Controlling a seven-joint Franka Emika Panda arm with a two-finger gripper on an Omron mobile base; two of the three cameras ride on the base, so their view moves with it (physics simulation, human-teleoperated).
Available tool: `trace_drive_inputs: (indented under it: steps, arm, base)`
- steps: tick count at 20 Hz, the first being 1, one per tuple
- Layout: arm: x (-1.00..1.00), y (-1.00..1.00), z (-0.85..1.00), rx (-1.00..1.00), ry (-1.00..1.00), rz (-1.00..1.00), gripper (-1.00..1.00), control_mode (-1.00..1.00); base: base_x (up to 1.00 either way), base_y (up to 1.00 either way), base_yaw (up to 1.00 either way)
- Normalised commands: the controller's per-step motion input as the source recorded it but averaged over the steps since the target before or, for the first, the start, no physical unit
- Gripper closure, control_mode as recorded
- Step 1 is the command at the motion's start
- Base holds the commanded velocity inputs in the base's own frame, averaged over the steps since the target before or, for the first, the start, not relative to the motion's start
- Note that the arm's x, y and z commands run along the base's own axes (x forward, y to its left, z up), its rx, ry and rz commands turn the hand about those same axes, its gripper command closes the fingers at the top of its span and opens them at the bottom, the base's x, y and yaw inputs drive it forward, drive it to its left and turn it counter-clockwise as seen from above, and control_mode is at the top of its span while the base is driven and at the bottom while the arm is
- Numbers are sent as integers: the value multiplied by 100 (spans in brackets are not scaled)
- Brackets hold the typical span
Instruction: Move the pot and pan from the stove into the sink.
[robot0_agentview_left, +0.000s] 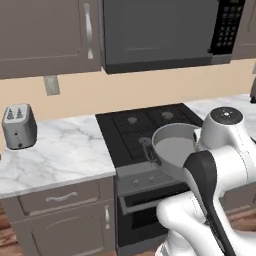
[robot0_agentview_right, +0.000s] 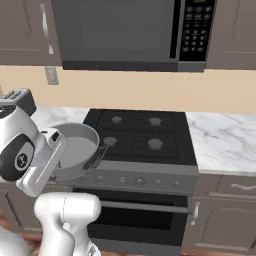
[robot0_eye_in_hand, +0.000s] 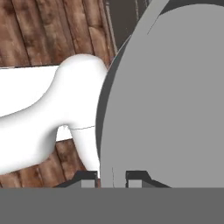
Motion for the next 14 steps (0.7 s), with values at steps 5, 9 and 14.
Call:
trace_drive_inputs:
  steps: [5,9,14]
  arm:
    - [0,0,0,0,0,0,100,100]
    - [0,0,0,0,0,0,100,100]
    - [0,0,0,0,0,0,100,100]
  base:
    - [-65,0,25]
    - [-16,0,47]
    - [-2,0,50]
